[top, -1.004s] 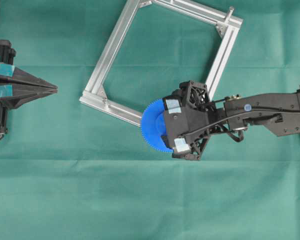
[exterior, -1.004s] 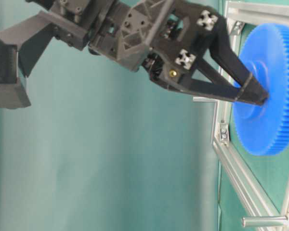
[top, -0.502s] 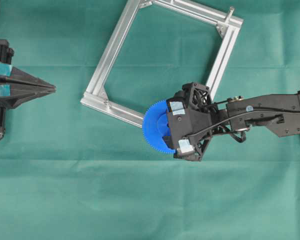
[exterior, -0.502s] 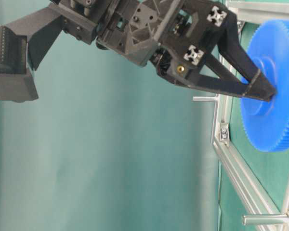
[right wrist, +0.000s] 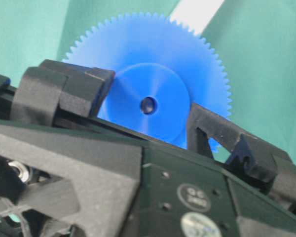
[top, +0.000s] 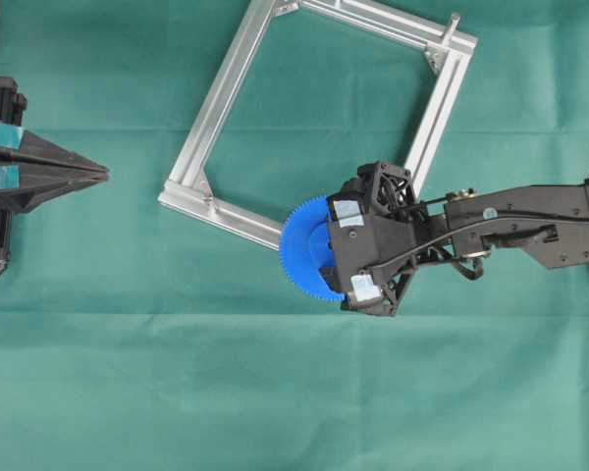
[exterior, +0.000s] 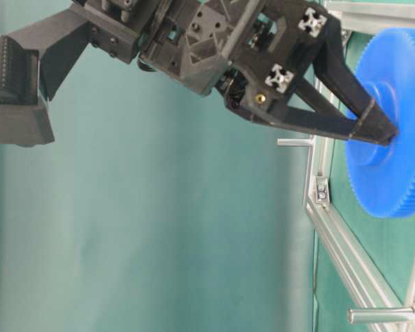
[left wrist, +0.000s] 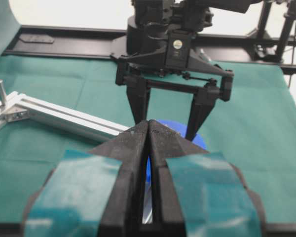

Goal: Find the location of the shaft and insert the gear.
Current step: 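Push the gear onto the shaft with the right gripper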

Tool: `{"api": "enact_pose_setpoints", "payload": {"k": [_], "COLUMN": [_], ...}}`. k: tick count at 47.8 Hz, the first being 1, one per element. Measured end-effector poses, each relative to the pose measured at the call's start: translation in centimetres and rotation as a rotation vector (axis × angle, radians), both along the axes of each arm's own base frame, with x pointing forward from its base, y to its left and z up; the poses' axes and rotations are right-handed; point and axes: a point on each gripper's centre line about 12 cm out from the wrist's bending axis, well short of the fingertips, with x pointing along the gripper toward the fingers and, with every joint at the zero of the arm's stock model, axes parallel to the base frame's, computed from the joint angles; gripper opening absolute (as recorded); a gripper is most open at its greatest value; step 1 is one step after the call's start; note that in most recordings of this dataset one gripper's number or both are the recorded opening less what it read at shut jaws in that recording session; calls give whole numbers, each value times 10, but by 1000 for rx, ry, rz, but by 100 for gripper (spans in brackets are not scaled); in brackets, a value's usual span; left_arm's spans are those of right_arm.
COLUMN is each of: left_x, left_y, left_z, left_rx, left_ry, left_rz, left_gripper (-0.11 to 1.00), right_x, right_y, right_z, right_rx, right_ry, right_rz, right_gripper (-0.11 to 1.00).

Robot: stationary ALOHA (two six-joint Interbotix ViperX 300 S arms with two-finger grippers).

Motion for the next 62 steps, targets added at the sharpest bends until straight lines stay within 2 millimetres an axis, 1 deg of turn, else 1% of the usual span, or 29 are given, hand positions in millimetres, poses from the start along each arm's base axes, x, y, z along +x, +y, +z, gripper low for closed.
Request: {"api": "enact_pose_setpoints", "payload": {"k": [30,62], "left_x": [0,0], "left_y": [0,0], "left_z": [-1,-1], "left_rx": [0,0], "left_ry": [5,5], "left_rz": [0,0], "left_gripper": [1,1], "right_x": [2,6], "right_y": [1,1], "right_z": [0,-20], "right_rx": [2,4], "right_ry": [-22,0], "right_rz": [6,11], "right_gripper": [70,70]}}
